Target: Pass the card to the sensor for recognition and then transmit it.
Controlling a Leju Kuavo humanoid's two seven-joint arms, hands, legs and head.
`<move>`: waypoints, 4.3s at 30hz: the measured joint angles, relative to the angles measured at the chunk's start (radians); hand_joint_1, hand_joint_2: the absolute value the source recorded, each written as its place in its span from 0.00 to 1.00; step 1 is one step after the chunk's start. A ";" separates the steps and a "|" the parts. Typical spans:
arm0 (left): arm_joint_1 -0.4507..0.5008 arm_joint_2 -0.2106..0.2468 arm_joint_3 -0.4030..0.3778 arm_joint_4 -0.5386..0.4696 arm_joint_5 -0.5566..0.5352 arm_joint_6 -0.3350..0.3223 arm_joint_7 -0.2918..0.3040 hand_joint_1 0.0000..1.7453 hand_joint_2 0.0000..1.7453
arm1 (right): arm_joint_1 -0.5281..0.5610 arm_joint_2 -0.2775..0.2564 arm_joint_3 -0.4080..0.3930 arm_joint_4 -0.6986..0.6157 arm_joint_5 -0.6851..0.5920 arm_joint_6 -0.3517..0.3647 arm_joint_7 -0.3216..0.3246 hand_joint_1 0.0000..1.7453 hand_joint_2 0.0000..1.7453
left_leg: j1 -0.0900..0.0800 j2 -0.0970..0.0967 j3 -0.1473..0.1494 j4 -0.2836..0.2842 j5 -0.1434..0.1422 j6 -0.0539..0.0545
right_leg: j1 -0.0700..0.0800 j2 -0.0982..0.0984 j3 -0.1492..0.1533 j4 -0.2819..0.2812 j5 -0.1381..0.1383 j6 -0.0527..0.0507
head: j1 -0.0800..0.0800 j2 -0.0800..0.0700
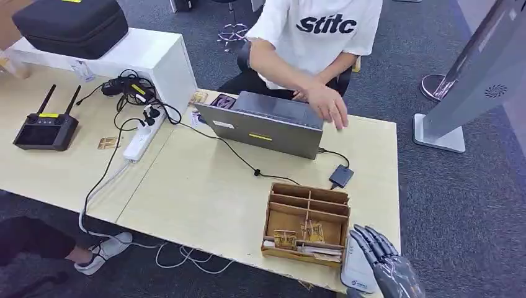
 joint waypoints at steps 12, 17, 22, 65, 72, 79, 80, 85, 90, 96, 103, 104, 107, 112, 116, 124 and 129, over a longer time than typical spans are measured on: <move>-0.001 0.006 -0.003 0.000 0.000 -0.001 0.000 0.00 1.00 | -0.039 0.024 0.045 0.069 0.011 0.009 0.004 0.00 1.00 | 0.000 0.000 0.000 0.000 0.000 -0.001 | 0.000 0.000 0.000 0.000 0.000 0.000 | 0.000 0.000; -0.001 0.008 -0.003 0.000 0.000 -0.001 0.000 0.00 1.00 | -0.046 0.028 0.052 0.080 0.012 0.009 0.004 0.00 1.00 | 0.000 0.000 0.000 0.000 0.000 -0.001 | 0.000 0.000 0.000 0.000 0.000 0.000 | 0.000 0.000; -0.001 0.009 -0.003 0.000 0.000 -0.001 0.000 0.00 1.00 | -0.053 0.034 0.056 0.083 0.022 0.005 0.011 0.00 1.00 | 0.000 0.000 0.000 0.000 0.000 -0.001 | 0.000 0.000 0.000 0.000 0.000 0.000 | 0.000 0.000; -0.004 0.009 -0.013 0.000 0.000 -0.004 0.000 0.00 1.00 | -0.175 0.213 0.092 0.217 0.190 -0.058 0.121 0.00 1.00 | 0.000 0.000 0.000 0.000 0.002 -0.002 | 0.000 0.000 0.000 0.000 0.001 -0.001 | 0.000 0.000; -0.003 0.009 -0.013 0.000 0.000 -0.003 0.000 0.00 1.00 | -0.172 0.213 0.083 0.224 0.199 -0.062 0.143 0.00 1.00 | 0.000 0.000 0.000 0.000 0.002 -0.002 | 0.000 0.000 0.000 0.000 0.001 -0.001 | 0.000 0.000; -0.003 0.009 -0.013 0.000 0.000 -0.003 0.000 0.00 1.00 | -0.155 0.212 0.059 0.224 0.203 -0.064 0.146 0.00 1.00 | 0.000 0.000 0.000 0.000 0.002 -0.002 | 0.000 0.000 0.000 0.000 0.001 -0.001 | 0.000 0.000; -0.003 0.009 -0.013 0.000 0.000 -0.003 0.000 0.00 1.00 | -0.153 0.212 0.058 0.224 0.206 -0.064 0.146 0.00 1.00 | 0.000 0.000 0.000 0.000 0.002 -0.002 | 0.000 0.000 0.000 0.000 0.001 -0.001 | 0.000 0.000; -0.003 0.009 -0.013 0.000 0.000 0.000 0.000 0.00 1.00 | -0.150 0.212 0.050 0.228 0.225 -0.065 0.157 0.00 1.00 | 0.000 0.000 0.000 0.000 0.002 -0.002 | 0.000 0.000 0.000 0.000 0.001 -0.001 | 0.000 0.000; -0.003 0.008 -0.013 0.000 0.000 0.000 0.000 0.00 1.00 | -0.144 0.212 0.040 0.230 0.229 -0.065 0.159 0.00 1.00 | 0.000 0.000 0.000 0.000 0.002 -0.002 | 0.000 0.000 0.000 0.000 0.001 -0.001 | 0.000 0.000; -0.003 0.008 -0.013 0.000 0.000 0.001 0.000 0.00 1.00 | -0.140 0.212 0.034 0.232 0.232 -0.065 0.159 0.83 1.00 | 0.000 0.000 0.000 0.000 0.002 -0.002 | 0.000 0.000 0.000 0.000 0.001 -0.001 | 0.000 0.000; -0.003 0.008 -0.013 0.000 0.000 0.003 0.000 0.00 1.00 | -0.141 0.212 0.034 0.238 0.235 -0.065 0.153 0.98 1.00 | 0.000 0.000 0.000 0.000 0.002 -0.002 | 0.000 0.000 0.000 0.000 0.001 -0.001 | 0.000 0.000; -0.003 0.008 -0.013 0.000 0.000 0.003 0.000 0.00 1.00 | -0.141 0.212 0.034 0.239 0.235 -0.065 0.153 0.99 1.00 | 0.000 0.000 0.000 0.000 0.002 -0.002 | 0.000 0.000 0.000 0.000 0.001 -0.001 | 0.000 0.000; -0.003 0.008 -0.013 0.000 0.000 0.003 0.000 0.00 1.00 | -0.141 0.212 0.034 0.239 0.235 -0.065 0.152 1.00 1.00 | 0.000 0.000 0.000 0.000 0.002 -0.002 | 0.000 0.000 0.000 0.000 0.001 -0.001 | 0.000 0.000; -0.003 0.008 -0.013 0.000 0.000 0.003 0.000 0.00 1.00 | -0.146 0.214 0.034 0.237 0.243 -0.072 0.153 1.00 1.00 | 0.000 0.000 0.000 0.000 0.002 -0.002 | 0.000 0.000 0.000 0.000 0.001 -0.001 | 0.000 0.000; -0.003 0.008 -0.013 0.000 0.000 0.003 0.000 0.00 1.00 | -0.160 0.220 0.034 0.226 0.245 -0.087 0.153 1.00 1.00 | 0.000 0.000 0.000 0.000 0.002 -0.002 | 0.000 0.000 0.000 0.000 0.001 -0.001 | 0.000 0.000; -0.004 0.008 -0.013 0.000 0.000 0.002 0.000 0.00 1.00 | -0.193 0.241 0.025 0.172 0.248 -0.127 0.152 1.00 1.00 | 0.000 0.000 0.000 0.000 0.002 -0.002 | 0.000 0.000 0.000 0.001 0.001 -0.001 | 0.000 0.000; -0.004 0.008 -0.013 0.000 0.000 0.002 0.001 0.00 1.00 | -0.215 0.251 0.012 0.130 0.238 -0.133 0.149 1.00 1.00 | 0.000 0.000 0.000 0.000 0.002 -0.002 | 0.000 0.000 0.000 0.001 0.001 -0.001 | 0.000 0.000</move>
